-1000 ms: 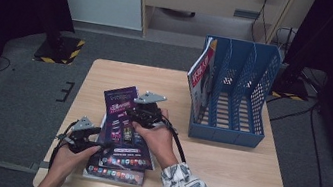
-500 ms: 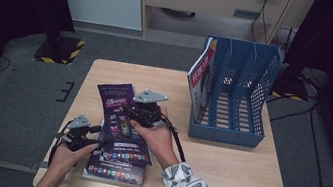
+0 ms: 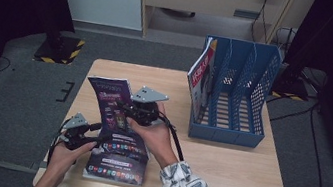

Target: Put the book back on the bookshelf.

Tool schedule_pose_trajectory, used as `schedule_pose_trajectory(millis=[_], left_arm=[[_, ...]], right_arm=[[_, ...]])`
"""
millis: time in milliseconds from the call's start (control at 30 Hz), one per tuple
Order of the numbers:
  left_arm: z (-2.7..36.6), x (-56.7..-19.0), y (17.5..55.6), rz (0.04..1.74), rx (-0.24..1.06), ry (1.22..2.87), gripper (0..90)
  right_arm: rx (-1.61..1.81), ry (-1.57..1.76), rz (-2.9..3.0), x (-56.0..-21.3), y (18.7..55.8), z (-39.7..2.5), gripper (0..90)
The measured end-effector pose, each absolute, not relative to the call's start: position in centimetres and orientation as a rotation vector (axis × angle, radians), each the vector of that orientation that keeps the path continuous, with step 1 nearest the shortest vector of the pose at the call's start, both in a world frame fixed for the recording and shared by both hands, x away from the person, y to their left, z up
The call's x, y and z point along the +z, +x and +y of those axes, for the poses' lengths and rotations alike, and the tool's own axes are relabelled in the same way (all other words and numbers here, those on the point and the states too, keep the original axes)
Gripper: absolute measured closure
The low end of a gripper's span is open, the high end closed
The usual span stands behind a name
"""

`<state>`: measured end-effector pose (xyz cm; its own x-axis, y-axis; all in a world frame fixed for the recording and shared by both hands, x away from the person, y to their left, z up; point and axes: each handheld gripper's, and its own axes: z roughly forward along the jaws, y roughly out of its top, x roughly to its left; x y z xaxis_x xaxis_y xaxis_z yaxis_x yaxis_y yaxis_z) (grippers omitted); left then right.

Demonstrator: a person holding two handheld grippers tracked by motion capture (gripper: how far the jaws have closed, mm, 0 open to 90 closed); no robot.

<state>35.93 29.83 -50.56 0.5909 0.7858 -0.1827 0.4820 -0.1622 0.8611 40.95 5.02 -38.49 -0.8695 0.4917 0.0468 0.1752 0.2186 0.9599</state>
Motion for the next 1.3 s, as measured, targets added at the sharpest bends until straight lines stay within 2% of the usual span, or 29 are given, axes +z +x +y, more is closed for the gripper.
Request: schedule_pose_trajectory(millis=[133, 400, 533, 600, 667, 800, 1033, 1300], left_arm=[[29.8, -50.5, 36.0, 1.020, 0.383, 1.797, 27.3], [29.0, -51.0, 36.3, 0.972, 0.315, 1.847, 34.9], [29.8, -50.9, 36.3, 1.005, 0.279, 1.814, 49.8], [30.0, -50.7, 36.2, 1.015, 0.265, 1.796, 59.9], [30.1, -50.6, 36.2, 1.022, 0.259, 1.785, 65.5], [30.2, -50.3, 36.1, 1.031, 0.260, 1.786, 70.7], [30.2, -49.3, 35.6, 1.036, 0.363, 1.794, 76.8], [30.5, -48.1, 35.1, 1.017, 0.525, 1.815, 78.6]], right_arm=[[1.702, 0.616, 2.230, -38.5, 40.9, 5.0, 81.8], [1.712, 0.607, 2.232, -38.6, 40.9, 5.0, 82.0], [1.708, 0.599, 2.237, -38.9, 40.9, 5.1, 82.2], [1.710, 0.600, 2.237, -39.0, 41.0, 5.0, 82.4], [1.703, 0.599, 2.240, -39.0, 41.1, 4.8, 82.5], [1.709, 0.608, 2.233, -39.1, 41.2, 4.5, 82.6], [1.697, 0.623, 2.212, -39.3, 41.5, 3.6, 82.5], [1.704, 0.619, 2.204, -39.1, 41.6, 3.1, 82.2]])
